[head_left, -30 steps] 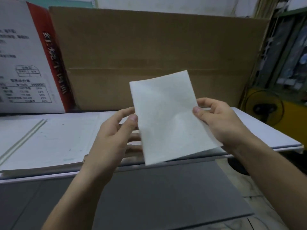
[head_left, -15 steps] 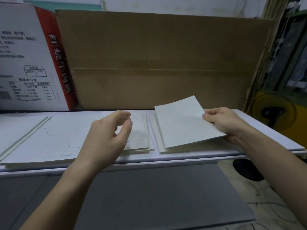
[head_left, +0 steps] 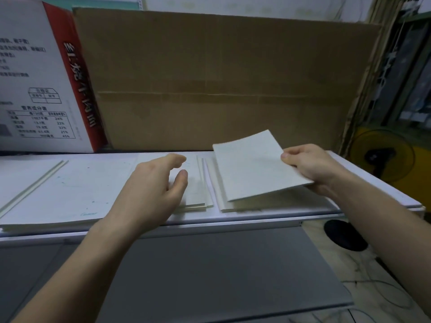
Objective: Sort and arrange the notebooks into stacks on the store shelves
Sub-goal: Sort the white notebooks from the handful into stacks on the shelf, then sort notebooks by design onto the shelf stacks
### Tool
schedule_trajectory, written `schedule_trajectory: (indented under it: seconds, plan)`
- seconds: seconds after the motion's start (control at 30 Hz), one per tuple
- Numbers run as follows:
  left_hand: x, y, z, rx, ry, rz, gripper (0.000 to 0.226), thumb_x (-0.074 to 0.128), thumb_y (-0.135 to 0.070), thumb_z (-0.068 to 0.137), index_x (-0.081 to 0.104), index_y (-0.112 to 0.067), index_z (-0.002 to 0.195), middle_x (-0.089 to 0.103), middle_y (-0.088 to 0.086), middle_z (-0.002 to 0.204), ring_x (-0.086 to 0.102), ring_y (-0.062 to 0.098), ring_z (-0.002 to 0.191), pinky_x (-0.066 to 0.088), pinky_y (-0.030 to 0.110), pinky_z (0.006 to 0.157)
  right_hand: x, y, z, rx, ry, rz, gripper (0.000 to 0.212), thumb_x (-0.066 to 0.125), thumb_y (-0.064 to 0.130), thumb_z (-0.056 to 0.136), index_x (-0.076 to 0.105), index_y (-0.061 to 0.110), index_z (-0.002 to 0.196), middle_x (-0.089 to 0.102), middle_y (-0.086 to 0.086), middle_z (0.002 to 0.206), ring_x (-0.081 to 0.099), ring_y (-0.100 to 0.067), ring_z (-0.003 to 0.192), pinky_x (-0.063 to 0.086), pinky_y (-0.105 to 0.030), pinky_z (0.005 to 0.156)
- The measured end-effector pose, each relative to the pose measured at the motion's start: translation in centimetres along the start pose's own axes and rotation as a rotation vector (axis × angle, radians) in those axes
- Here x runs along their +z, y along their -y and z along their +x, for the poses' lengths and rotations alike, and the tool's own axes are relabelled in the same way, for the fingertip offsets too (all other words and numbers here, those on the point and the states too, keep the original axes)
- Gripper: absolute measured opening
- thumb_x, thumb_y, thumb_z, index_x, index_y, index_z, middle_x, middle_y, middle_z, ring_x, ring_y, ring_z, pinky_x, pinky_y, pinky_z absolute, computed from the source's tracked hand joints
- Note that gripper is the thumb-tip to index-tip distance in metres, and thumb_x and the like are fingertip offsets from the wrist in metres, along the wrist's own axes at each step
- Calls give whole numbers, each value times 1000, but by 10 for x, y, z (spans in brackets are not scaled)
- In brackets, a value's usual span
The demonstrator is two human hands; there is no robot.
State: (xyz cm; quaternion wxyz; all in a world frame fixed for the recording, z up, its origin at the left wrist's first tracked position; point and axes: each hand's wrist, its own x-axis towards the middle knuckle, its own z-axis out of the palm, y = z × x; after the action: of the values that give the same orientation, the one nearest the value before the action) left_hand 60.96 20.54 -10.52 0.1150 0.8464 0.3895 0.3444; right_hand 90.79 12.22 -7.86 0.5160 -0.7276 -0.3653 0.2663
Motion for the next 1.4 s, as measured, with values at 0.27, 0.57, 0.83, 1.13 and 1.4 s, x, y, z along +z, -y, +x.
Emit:
schedule_trajectory:
  seconds: [0.27,0.57,0.83,1.13,1.4]
  plan:
    - [-1,5,20,36,137,171,43,45,-37,104,52,-25,145,58,-9,145,59,17,116,42,30,94,19,-7,-5,-160,-111,-590,34,53,28,97,71,0,90,71,-18,86,66,-35,84,55,-44,78]
    - [-7,10,26,118,266,246,45,44,-40,106,49,-26,148,55,-10,149,53,15,129,40,29,99,8,6,-32,-429,-44,-915,43,35,47,105,58,22,132,58,2,134,53,-21,124,45,-37,99]
    - [-73,38,-14,-17,207,346,54,38,-45,106,35,-30,157,38,-13,161,43,12,137,29,24,105,100,41,-69,-780,214,-983,60,30,54,104,23,26,157,22,10,164,1,-9,154,13,-35,122]
    - [-232,154,-188,-412,129,587,89,14,-74,85,36,-27,157,40,-9,160,38,10,145,30,27,117,296,108,-148,-1118,556,-898,71,24,59,102,11,20,160,8,6,168,-6,-13,155,7,-39,126]
    - [-348,289,-342,-873,162,741,71,37,-53,106,19,-16,163,17,8,170,16,22,157,19,33,125,494,135,-276,-1362,870,-791,74,31,57,103,8,17,161,7,1,168,-2,-14,155,6,-33,125]
